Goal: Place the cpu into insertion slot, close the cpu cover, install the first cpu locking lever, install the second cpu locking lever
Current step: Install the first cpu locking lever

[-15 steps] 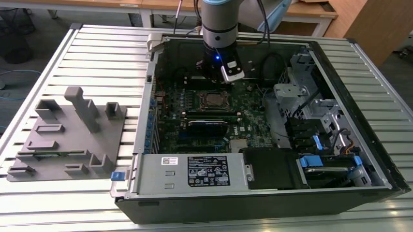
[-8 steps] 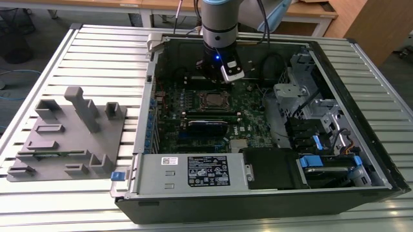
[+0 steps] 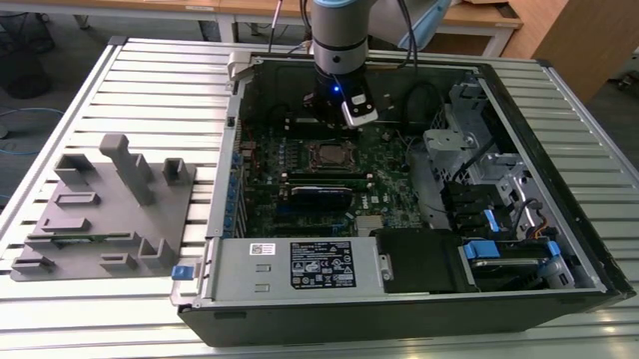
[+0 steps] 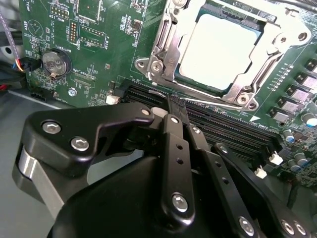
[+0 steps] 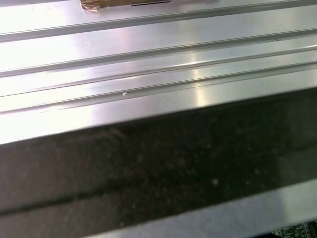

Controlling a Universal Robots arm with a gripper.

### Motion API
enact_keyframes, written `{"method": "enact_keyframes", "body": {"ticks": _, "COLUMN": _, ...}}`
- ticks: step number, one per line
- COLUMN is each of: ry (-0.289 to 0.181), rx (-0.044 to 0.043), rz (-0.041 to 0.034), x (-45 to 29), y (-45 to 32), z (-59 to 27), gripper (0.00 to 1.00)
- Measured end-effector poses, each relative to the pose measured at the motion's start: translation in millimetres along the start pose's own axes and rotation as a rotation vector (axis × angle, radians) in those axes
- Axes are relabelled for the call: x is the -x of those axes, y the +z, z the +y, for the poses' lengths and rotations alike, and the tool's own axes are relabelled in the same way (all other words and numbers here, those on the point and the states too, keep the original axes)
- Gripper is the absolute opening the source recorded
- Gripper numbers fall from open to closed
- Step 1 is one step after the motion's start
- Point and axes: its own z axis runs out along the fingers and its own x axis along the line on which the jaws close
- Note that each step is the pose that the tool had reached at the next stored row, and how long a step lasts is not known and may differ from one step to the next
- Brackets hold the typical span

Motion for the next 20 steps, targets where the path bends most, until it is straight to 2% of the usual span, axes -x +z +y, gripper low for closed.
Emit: {"method": "enact_keyframes", "body": {"ticks": 20, "ry": 0.001, "rx": -0.0003, "rz": 0.0, "x": 0.4, "y": 1.7, "z": -3.6, "gripper": 0.11}}
